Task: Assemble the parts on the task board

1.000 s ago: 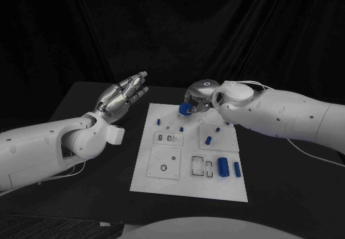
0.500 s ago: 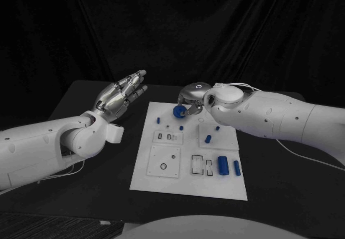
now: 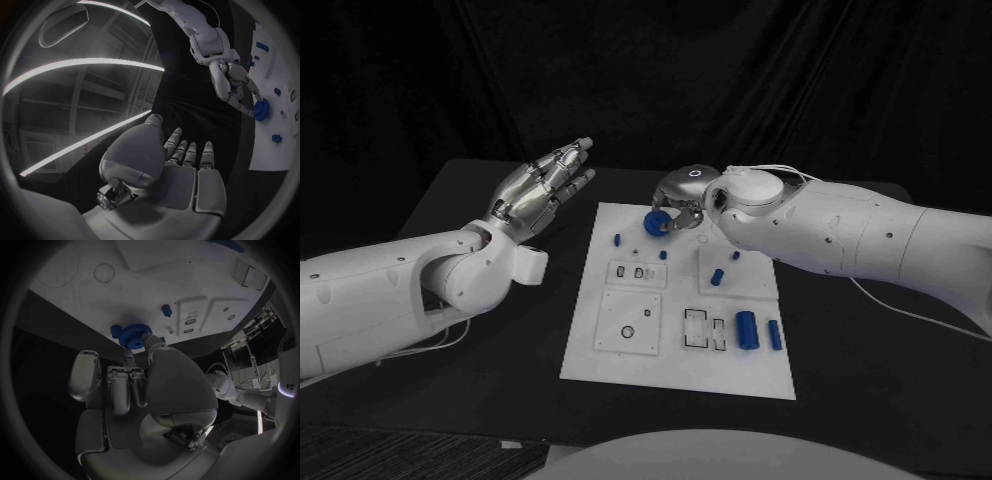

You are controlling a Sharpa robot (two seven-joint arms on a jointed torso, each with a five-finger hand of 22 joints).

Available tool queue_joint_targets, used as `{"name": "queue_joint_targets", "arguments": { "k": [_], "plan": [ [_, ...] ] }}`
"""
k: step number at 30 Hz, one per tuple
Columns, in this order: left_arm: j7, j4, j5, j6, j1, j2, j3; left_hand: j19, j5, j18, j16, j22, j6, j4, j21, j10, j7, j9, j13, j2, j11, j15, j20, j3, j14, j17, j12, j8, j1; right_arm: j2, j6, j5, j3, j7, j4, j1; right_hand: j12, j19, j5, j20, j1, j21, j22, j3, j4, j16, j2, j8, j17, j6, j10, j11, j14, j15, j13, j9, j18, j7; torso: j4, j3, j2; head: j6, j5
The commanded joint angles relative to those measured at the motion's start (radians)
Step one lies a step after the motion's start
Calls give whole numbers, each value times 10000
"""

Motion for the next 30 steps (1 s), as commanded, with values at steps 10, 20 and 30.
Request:
{"name": "queue_joint_targets", "arguments": {
  "k": [10,20,30],
  "plan": [
    [715,-47,-12,93,-7,49,9,14,63,145,-37,1,37,-24,-37,-32,52,7,5,5,48,66,37,68,-4,-11,52,37,131,-39,201,-23,5,25,26,-42,25,-63,-604,-145,-229,-198,643,-191,-86,26,13,-80,2635,-1875,1045,-151,1049,-71,2635,-868,-56,-308,-17,5,-4,-84,55],
    [684,-71,-12,122,-7,60,9,14,63,145,-37,1,38,-22,-37,-32,53,7,5,4,49,66,37,70,-4,-11,53,38,133,-168,-53,-23,5,66,105,-43,25,-117,-639,-168,-242,-315,587,-193,-75,26,64,12,2635,-1422,1045,-165,1049,-92,2635,-804,-32,-307,-15,8,-5,-107,50],
    [672,-69,-12,117,-7,22,8,14,63,145,-37,1,62,-17,-37,-32,58,10,6,5,55,67,38,76,-4,-11,58,46,138,-1527,-991,-23,5,136,1503,322,25,-54,-1040,-177,-650,-337,662,-377,291,26,178,324,2635,-501,1045,-118,1049,-79,2635,-823,-52,-232,-21,4,-5,-27,78]
  ]
}}
